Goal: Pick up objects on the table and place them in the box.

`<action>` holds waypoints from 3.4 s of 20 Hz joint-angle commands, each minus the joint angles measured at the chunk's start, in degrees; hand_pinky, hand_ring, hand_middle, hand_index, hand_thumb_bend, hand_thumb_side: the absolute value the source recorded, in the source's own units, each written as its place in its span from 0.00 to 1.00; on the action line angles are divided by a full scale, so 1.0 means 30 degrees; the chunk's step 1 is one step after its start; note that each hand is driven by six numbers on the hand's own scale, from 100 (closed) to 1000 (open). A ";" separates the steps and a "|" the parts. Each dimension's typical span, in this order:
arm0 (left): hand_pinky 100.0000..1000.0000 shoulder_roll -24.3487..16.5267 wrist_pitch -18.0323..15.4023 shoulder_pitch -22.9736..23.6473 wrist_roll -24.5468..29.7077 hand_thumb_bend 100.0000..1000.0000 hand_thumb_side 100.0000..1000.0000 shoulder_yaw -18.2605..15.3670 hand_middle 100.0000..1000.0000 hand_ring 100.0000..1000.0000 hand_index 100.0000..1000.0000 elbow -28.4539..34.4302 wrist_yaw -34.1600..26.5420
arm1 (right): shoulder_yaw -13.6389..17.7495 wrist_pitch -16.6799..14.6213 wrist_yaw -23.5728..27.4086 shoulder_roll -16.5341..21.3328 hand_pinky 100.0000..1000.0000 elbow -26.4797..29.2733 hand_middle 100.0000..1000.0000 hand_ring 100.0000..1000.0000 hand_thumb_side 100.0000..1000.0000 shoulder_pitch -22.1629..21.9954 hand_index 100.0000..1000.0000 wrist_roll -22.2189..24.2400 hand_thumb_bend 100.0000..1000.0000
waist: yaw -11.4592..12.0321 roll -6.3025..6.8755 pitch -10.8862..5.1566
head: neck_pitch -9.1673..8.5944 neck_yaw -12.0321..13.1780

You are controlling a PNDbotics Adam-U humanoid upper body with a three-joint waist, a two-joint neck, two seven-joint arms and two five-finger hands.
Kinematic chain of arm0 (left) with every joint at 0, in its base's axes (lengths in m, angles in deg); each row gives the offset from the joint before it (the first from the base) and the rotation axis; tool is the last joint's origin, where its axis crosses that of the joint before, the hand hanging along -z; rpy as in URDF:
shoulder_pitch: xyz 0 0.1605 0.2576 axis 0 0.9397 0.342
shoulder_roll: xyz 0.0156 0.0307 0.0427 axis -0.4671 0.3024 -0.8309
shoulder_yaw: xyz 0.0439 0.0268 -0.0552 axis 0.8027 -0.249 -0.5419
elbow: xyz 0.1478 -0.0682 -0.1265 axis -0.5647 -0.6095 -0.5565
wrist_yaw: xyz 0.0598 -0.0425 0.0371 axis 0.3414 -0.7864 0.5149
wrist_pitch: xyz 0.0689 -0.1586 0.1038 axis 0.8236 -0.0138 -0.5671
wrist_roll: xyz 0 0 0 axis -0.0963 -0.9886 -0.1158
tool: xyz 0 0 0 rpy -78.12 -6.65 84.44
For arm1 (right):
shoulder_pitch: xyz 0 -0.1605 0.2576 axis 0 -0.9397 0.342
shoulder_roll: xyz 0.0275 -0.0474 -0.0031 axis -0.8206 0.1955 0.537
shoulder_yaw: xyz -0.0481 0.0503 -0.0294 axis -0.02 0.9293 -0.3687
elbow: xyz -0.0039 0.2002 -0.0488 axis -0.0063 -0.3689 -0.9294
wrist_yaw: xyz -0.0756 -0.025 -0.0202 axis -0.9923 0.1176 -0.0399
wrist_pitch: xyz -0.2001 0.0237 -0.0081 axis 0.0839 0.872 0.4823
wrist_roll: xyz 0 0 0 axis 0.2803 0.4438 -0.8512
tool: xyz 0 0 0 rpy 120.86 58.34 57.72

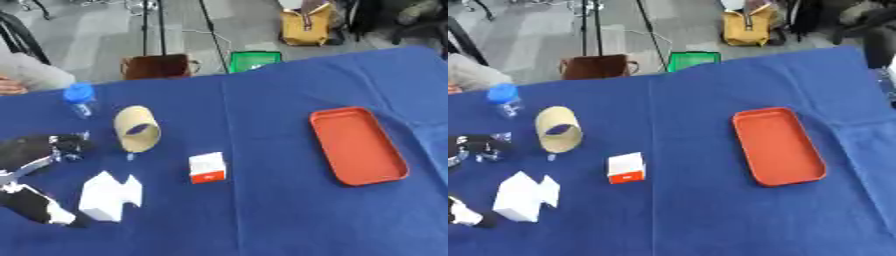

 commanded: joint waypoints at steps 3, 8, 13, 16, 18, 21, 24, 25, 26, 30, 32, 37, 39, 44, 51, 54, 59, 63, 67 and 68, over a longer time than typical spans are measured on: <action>0.77 -0.0401 -0.0604 -0.0393 0.0488 1.00 0.47 0.0412 0.74 0.76 0.89 -0.0316 0.0555 | 0.0092 -0.0028 0.0040 0.0517 0.57 0.0412 0.72 0.71 0.38 0.0312 0.82 0.0038 0.27 | 0.0031 -0.0043 -0.0216 | -0.0054 0.0111; 0.77 -0.0380 -0.0677 -0.0407 0.0520 1.00 0.47 0.0428 0.74 0.76 0.89 -0.0367 0.0610 | 0.0093 -0.0027 0.0036 0.0519 0.57 0.0412 0.72 0.71 0.38 0.0314 0.82 0.0034 0.27 | 0.0037 -0.0040 -0.0211 | -0.0058 0.0109; 0.77 -0.0164 -0.0710 -0.0533 0.0632 1.00 0.49 0.0538 0.71 0.74 0.88 -0.0560 0.0444 | 0.0087 -0.0031 0.0023 0.0505 0.56 0.0412 0.71 0.71 0.39 0.0343 0.82 0.0042 0.28 | 0.0027 -0.0053 -0.0169 | -0.0116 0.0118; 0.76 0.0008 -0.0690 -0.0578 0.0614 1.00 0.51 0.0584 0.69 0.71 0.87 -0.0686 0.0281 | 0.0098 -0.0028 0.0017 0.0495 0.56 0.0412 0.71 0.71 0.39 0.0339 0.82 0.0030 0.28 | 0.0024 -0.0051 -0.0154 | -0.0139 0.0125; 0.74 0.0162 -0.0592 -0.0622 0.0376 1.00 0.52 0.0552 0.67 0.69 0.87 -0.0775 0.0133 | 0.0095 -0.0030 0.0016 0.0487 0.56 0.0412 0.71 0.71 0.39 0.0344 0.82 0.0032 0.28 | 0.0028 -0.0048 -0.0151 | -0.0157 0.0112; 0.73 0.0389 -0.0351 -0.0722 -0.0183 1.00 0.53 0.0504 0.66 0.68 0.87 -0.0908 0.0002 | 0.0099 -0.0031 0.0010 0.0483 0.56 0.0412 0.71 0.71 0.39 0.0348 0.82 0.0033 0.28 | 0.0027 -0.0046 -0.0146 | -0.0189 0.0095; 0.73 0.0553 -0.0155 -0.0843 -0.0636 1.00 0.53 0.0548 0.66 0.67 0.87 -0.1042 0.0064 | 0.0103 -0.0029 0.0008 0.0470 0.56 0.0412 0.71 0.71 0.39 0.0362 0.82 0.0028 0.29 | 0.0009 -0.0045 -0.0151 | -0.0217 0.0106; 0.73 0.0599 -0.0129 -0.0882 -0.0684 1.00 0.53 0.0579 0.66 0.68 0.87 -0.1094 0.0095 | 0.0103 -0.0028 0.0008 0.0467 0.56 0.0412 0.71 0.71 0.39 0.0365 0.82 0.0028 0.29 | 0.0003 -0.0044 -0.0153 | -0.0223 0.0108; 0.73 0.0643 -0.0122 -0.0928 -0.0681 1.00 0.54 0.0633 0.66 0.67 0.87 -0.1154 0.0138 | 0.0103 -0.0026 0.0007 0.0464 0.56 0.0412 0.71 0.71 0.39 0.0369 0.82 0.0027 0.29 | -0.0007 -0.0041 -0.0156 | -0.0230 0.0111; 0.71 0.0770 -0.0058 -0.1068 -0.0721 1.00 0.53 0.0721 0.64 0.65 0.86 -0.1326 0.0356 | 0.0104 -0.0022 0.0004 0.0452 0.56 0.0412 0.71 0.71 0.39 0.0377 0.82 0.0025 0.29 | -0.0033 -0.0039 -0.0156 | -0.0244 0.0104; 0.70 0.0900 0.0110 -0.1171 -0.0892 1.00 0.53 0.0764 0.63 0.64 0.85 -0.1447 0.0687 | 0.0103 -0.0023 0.0003 0.0436 0.56 0.0412 0.71 0.71 0.39 0.0380 0.82 0.0028 0.29 | -0.0062 -0.0042 -0.0142 | -0.0257 0.0114; 0.67 0.1125 0.0202 -0.1360 -0.1260 1.00 0.51 0.0987 0.62 0.61 0.84 -0.1832 0.1212 | 0.0086 -0.0026 0.0003 0.0404 0.56 0.0412 0.71 0.71 0.39 0.0408 0.82 0.0054 0.29 | -0.0109 -0.0052 -0.0123 | -0.0265 0.0130; 0.65 0.1101 0.0080 -0.1417 -0.1130 1.00 0.49 0.1187 0.60 0.58 0.83 -0.2072 0.1414 | 0.0070 -0.0027 0.0007 0.0399 0.56 0.0412 0.71 0.71 0.39 0.0423 0.82 0.0069 0.29 | -0.0140 -0.0050 -0.0120 | -0.0262 0.0157; 0.63 0.1118 -0.0175 -0.1539 -0.0936 0.99 0.45 0.1392 0.59 0.56 0.82 -0.2599 0.1819 | 0.0050 -0.0019 0.0019 0.0385 0.56 0.0412 0.71 0.71 0.39 0.0434 0.82 0.0101 0.30 | -0.0171 -0.0032 -0.0125 | -0.0261 0.0160; 0.57 0.1316 -0.0267 -0.1745 -0.1518 0.93 0.40 0.1551 0.55 0.51 0.78 -0.3372 0.2144 | 0.0019 -0.0030 0.0046 0.0368 0.56 0.0412 0.71 0.71 0.40 0.0482 0.82 0.0137 0.30 | -0.0215 -0.0054 -0.0134 | -0.0261 0.0178; 0.56 0.1358 -0.0336 -0.1835 -0.1778 0.93 0.40 0.1660 0.54 0.50 0.77 -0.3595 0.2337 | 0.0017 -0.0042 0.0051 0.0361 0.56 0.0412 0.71 0.71 0.40 0.0496 0.82 0.0143 0.30 | -0.0225 -0.0066 -0.0145 | -0.0265 0.0195; 0.49 0.1382 -0.0415 -0.1961 -0.1796 0.86 0.36 0.1860 0.53 0.46 0.75 -0.3930 0.2710 | 0.0006 -0.0045 0.0061 0.0365 0.56 0.0412 0.71 0.71 0.40 0.0522 0.82 0.0154 0.30 | -0.0270 -0.0087 -0.0139 | -0.0266 0.0207; 0.43 0.1432 -0.0335 -0.2015 -0.2012 0.77 0.30 0.1905 0.51 0.43 0.73 -0.4160 0.2824 | 0.0005 -0.0046 0.0057 0.0364 0.56 0.0412 0.71 0.71 0.40 0.0535 0.82 0.0160 0.30 | -0.0281 -0.0084 -0.0124 | -0.0269 0.0206; 0.34 0.1512 -0.0197 -0.2045 -0.2485 0.60 0.21 0.1925 0.48 0.38 0.68 -0.4399 0.2643 | 0.0008 -0.0038 0.0051 0.0352 0.56 0.0412 0.71 0.71 0.40 0.0546 0.82 0.0154 0.30 | -0.0307 -0.0069 -0.0109 | -0.0279 0.0208; 0.32 0.1519 -0.0166 -0.2053 -0.2605 0.53 0.18 0.1938 0.47 0.36 0.65 -0.4456 0.2595 | 0.0006 -0.0037 0.0050 0.0351 0.56 0.0412 0.71 0.71 0.40 0.0550 0.82 0.0154 0.30 | -0.0315 -0.0067 -0.0106 | -0.0282 0.0207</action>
